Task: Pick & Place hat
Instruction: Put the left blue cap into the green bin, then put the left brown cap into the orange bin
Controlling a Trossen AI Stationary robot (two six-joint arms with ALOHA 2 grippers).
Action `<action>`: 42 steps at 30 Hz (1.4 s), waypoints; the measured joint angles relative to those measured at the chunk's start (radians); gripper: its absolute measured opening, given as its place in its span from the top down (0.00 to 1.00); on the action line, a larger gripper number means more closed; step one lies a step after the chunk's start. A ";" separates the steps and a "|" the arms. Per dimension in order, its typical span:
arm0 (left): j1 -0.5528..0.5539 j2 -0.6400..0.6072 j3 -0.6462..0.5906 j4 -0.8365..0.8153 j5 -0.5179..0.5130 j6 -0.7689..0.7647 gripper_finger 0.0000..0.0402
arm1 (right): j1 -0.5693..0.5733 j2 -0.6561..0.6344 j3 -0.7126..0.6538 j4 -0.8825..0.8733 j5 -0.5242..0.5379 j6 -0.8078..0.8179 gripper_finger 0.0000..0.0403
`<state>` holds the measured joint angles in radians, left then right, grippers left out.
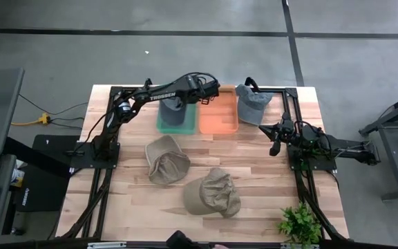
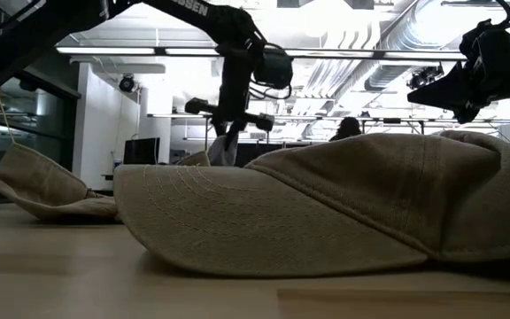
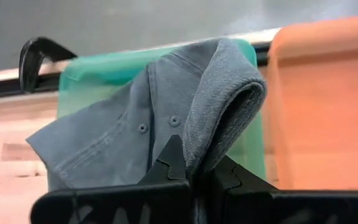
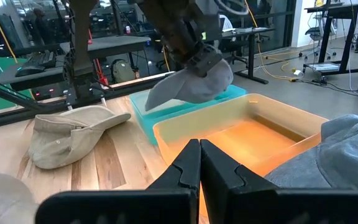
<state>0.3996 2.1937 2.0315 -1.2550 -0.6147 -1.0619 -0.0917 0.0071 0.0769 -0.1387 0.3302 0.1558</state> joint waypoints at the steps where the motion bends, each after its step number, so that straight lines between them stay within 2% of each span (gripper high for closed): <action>1: 0.002 0.000 -0.006 0.003 0.008 -0.002 1.00 | 0.000 0.000 0.000 0.000 0.000 0.000 1.00; 6: 0.007 0.000 -0.016 0.032 0.033 -0.009 0.98 | 0.000 0.000 0.000 0.000 0.000 0.000 1.00; 11: 0.007 0.000 -0.017 0.042 0.033 -0.009 0.91 | 0.000 0.000 0.000 0.000 0.000 0.000 1.00; 23: 0.007 0.000 -0.017 0.050 0.029 -0.007 0.55 | 0.000 0.000 0.000 0.000 0.000 0.000 1.00; 28: 0.007 0.000 -0.017 0.053 0.019 0.007 0.44 | 0.000 0.000 0.000 0.000 0.000 0.000 1.00; 34: 0.007 0.000 0.012 0.049 0.002 0.018 0.37 | 0.000 0.000 0.000 0.000 0.000 0.000 1.00; 42: 0.006 0.000 0.101 0.049 -0.004 0.050 0.36 | 0.000 0.000 0.000 0.000 0.000 0.000 1.00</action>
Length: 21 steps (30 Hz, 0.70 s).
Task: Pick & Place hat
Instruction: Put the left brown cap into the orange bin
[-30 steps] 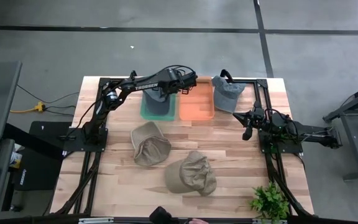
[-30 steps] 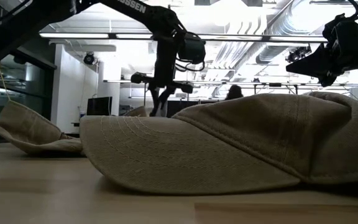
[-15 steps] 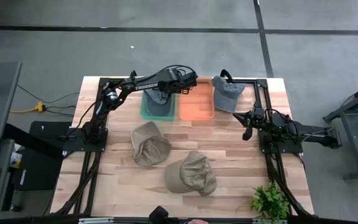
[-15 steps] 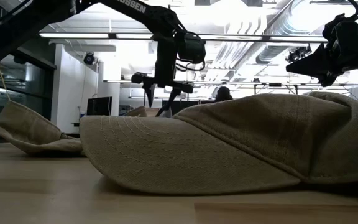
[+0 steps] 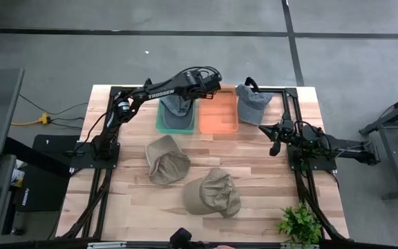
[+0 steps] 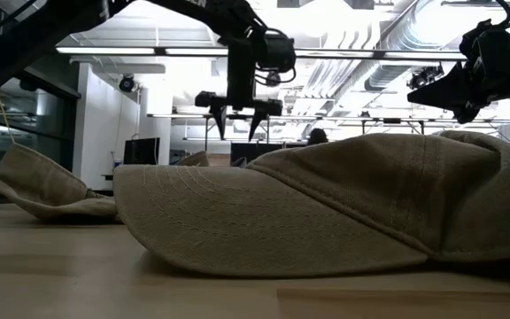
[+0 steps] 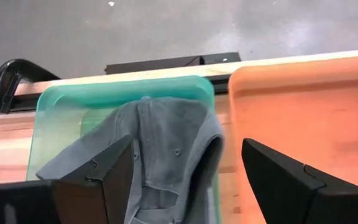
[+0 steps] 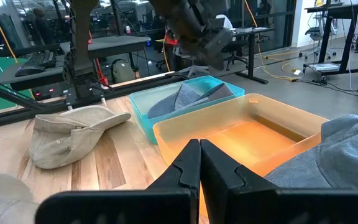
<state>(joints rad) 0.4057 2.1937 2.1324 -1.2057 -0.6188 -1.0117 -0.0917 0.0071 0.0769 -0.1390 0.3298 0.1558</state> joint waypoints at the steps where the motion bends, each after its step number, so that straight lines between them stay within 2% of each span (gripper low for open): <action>1: 0.000 0.000 0.011 -0.001 0.007 0.015 0.36 | 0.000 0.000 0.000 0.000 0.000 0.000 1.00; 11: -0.047 -0.001 0.130 -0.065 0.166 0.219 0.36 | 0.000 0.000 0.000 0.000 0.000 0.000 1.00; 21: -0.087 -0.076 0.141 -0.166 0.242 0.156 0.36 | 0.000 0.000 0.000 0.000 0.000 0.000 1.00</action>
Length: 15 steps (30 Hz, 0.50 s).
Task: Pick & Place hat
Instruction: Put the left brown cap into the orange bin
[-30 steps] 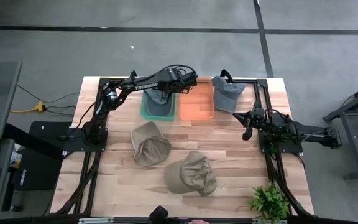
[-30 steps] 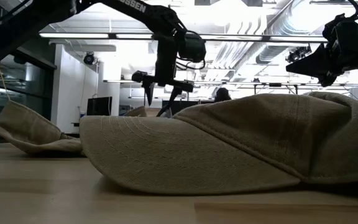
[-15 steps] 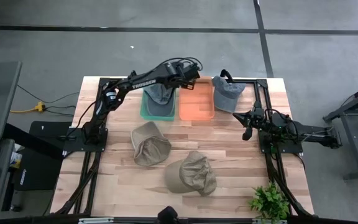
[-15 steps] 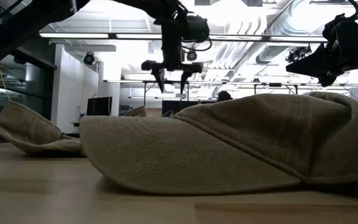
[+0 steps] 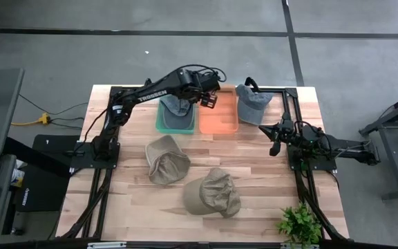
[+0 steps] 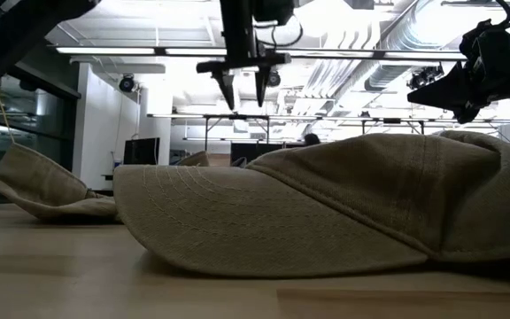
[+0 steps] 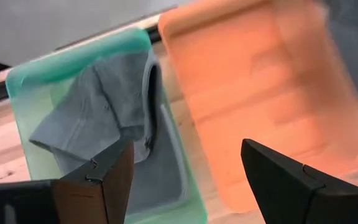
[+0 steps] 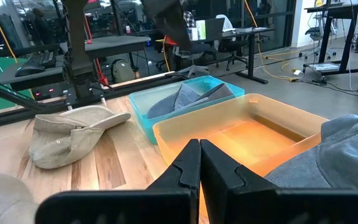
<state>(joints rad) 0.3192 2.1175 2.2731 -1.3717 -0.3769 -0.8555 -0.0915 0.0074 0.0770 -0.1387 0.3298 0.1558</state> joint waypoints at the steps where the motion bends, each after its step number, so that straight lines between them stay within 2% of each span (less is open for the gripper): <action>1: -0.001 -0.004 0.001 -0.007 0.000 -0.012 0.36 | 0.000 0.000 0.000 0.000 0.000 0.000 1.00; 6: -0.022 -0.055 -0.037 -0.034 0.023 -0.067 0.36 | 0.000 0.000 0.000 0.000 0.000 0.000 1.00; 9: -0.041 -0.114 -0.121 -0.054 0.031 -0.112 0.36 | 0.000 0.000 0.000 0.000 0.000 0.000 1.00; 11: -0.054 -0.163 -0.203 0.008 0.027 -0.139 0.36 | 0.000 0.000 0.000 0.000 0.000 0.000 1.00; 13: -0.060 -0.241 -0.322 0.014 0.035 -0.159 0.36 | 0.000 0.000 0.000 0.000 0.000 0.000 1.00; 15: -0.072 -0.326 -0.442 0.092 0.030 -0.195 0.36 | 0.000 0.000 0.000 0.000 0.000 0.000 1.00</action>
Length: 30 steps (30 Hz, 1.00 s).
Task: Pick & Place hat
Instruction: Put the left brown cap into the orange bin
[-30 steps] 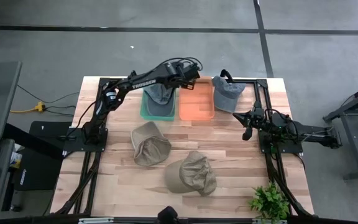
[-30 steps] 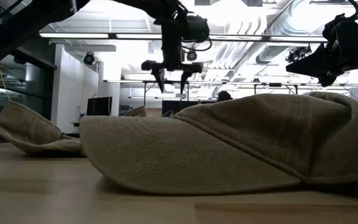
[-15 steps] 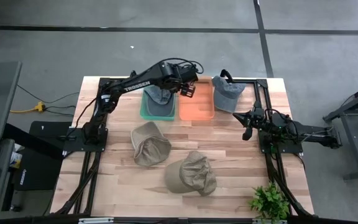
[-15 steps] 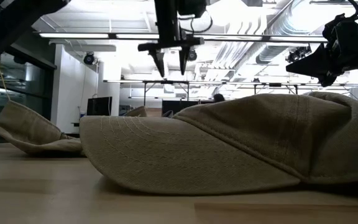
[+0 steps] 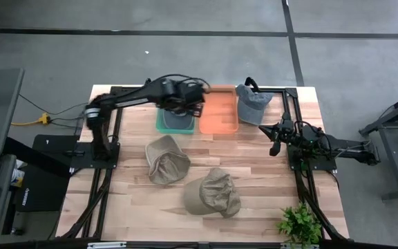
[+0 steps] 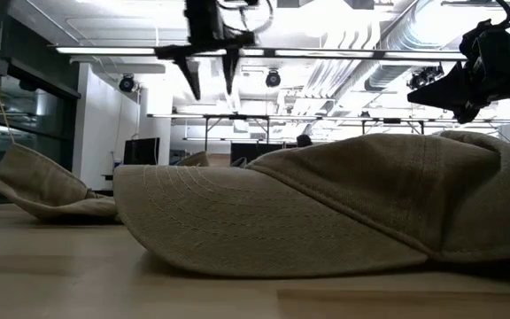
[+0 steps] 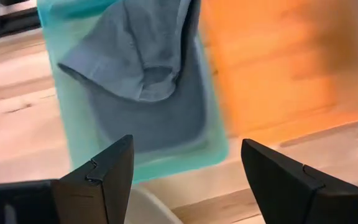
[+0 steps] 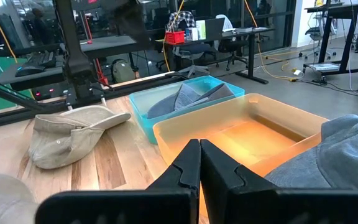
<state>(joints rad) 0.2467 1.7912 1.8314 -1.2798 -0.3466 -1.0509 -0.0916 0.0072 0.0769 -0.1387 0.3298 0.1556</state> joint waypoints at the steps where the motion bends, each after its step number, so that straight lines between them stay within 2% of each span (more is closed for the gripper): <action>1: -0.005 -0.047 -0.071 0.047 0.001 -0.028 0.36 | 0.000 0.000 0.000 0.000 0.000 0.000 1.00; 6: -0.037 -0.287 -0.411 0.210 0.045 -0.197 0.36 | 0.000 0.000 0.000 0.000 0.000 0.000 1.00; 8: -0.051 -0.384 -0.538 0.203 0.053 -0.269 0.36 | 0.000 0.000 0.000 0.000 0.000 0.000 1.00; 11: -0.095 -0.513 -0.681 0.268 0.049 -0.395 0.36 | 0.000 0.000 0.000 0.000 0.000 0.000 1.00; 13: -0.126 -0.606 -0.784 0.236 0.051 -0.470 0.36 | 0.000 0.000 0.000 0.000 0.000 0.000 1.00; 16: -0.203 -0.730 -0.908 0.332 0.054 -0.604 0.36 | 0.000 0.000 0.000 0.000 0.000 0.000 1.00; 18: -0.259 -0.814 -0.994 0.331 0.060 -0.690 0.36 | 0.000 0.000 0.000 -0.001 0.000 0.000 1.00; 24: -0.455 -0.979 -1.167 0.427 0.043 -0.932 0.36 | 0.000 0.000 0.000 0.000 0.000 0.000 1.00; 30: -0.618 -1.004 -1.233 0.461 -0.001 -1.057 0.36 | 0.000 0.000 0.000 -0.002 0.000 0.000 1.00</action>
<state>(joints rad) -0.3715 0.7869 0.5983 -0.8191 -0.3475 -2.1076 -0.0917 0.0074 0.0769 -0.1402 0.3302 0.1558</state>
